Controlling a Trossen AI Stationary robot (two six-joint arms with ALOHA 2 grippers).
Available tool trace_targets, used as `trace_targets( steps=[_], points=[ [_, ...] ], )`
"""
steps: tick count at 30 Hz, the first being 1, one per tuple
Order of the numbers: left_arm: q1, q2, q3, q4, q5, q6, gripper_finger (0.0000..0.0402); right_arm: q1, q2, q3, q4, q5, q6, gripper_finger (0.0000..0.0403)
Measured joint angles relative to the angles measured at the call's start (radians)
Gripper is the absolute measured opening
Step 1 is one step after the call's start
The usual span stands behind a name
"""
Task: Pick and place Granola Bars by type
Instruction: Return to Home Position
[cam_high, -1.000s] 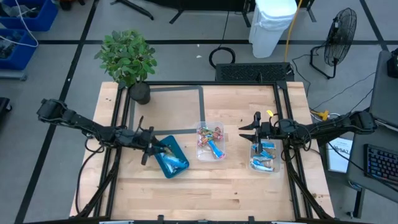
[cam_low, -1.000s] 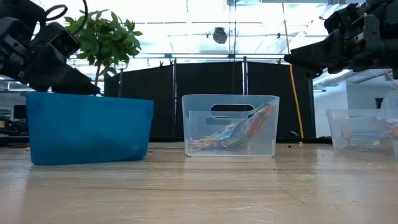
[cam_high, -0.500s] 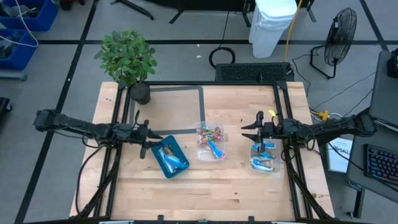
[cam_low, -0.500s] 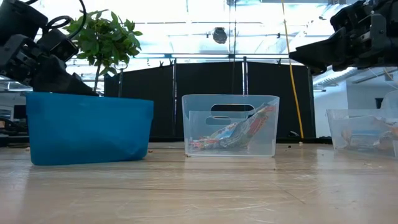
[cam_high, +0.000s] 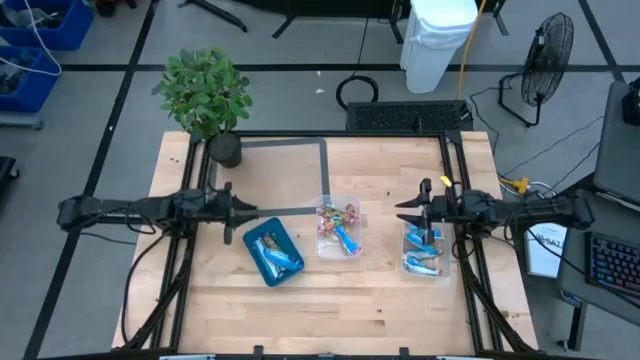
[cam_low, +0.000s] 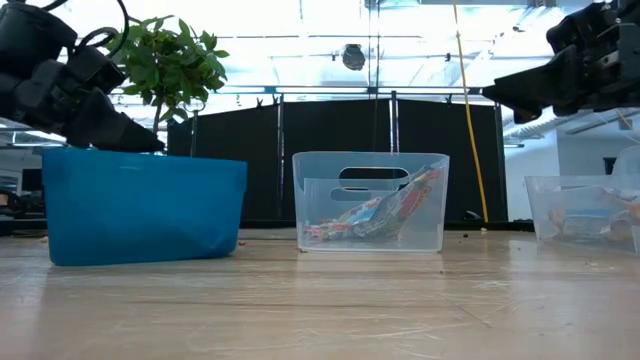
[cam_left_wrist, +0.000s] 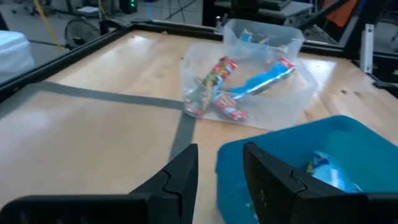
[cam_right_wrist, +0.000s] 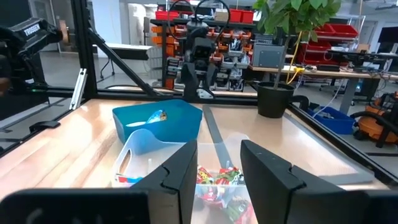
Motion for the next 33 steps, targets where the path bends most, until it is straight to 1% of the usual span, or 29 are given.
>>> trace_targets(
  steps=[4, 9, 12, 14, 18, 22, 28, 33],
  points=[
    [0.047, 0.000, 0.000, -0.003, 0.015, 0.001, 0.0131, 0.000, -0.077, 0.000, -0.079, 0.027, 0.010, 0.0114],
    [0.078, 0.001, 0.000, -0.003, 0.031, 0.000, 0.0131, 0.000, -0.167, -0.008, -0.164, 0.142, 0.027, 0.0114],
    [0.083, 0.001, -0.001, -0.003, 0.031, 0.001, 0.0131, 0.000, -0.207, -0.025, -0.170, 0.204, 0.029, 0.0114],
    [0.084, 0.001, -0.001, -0.003, 0.030, 0.025, 0.0131, 0.000, -0.217, -0.028, -0.174, 0.226, 0.040, 0.0114],
    [0.084, 0.001, -0.001, -0.004, 0.006, 0.089, 0.0131, 0.000, -0.215, -0.029, -0.176, 0.230, 0.095, 0.0114],
    [0.084, 0.002, -0.003, 0.016, 0.002, 0.084, 0.0131, 0.000, -0.214, -0.031, -0.176, 0.231, 0.156, 0.0114],
    [0.084, 0.001, -0.005, 0.053, -0.002, 0.083, 0.0131, 0.000, -0.215, -0.031, -0.147, 0.232, 0.159, 0.0114],
    [0.084, 0.002, -0.005, 0.053, -0.002, 0.083, 0.0131, 0.000, -0.214, -0.032, -0.149, 0.232, 0.159, 0.0114]
  ],
)
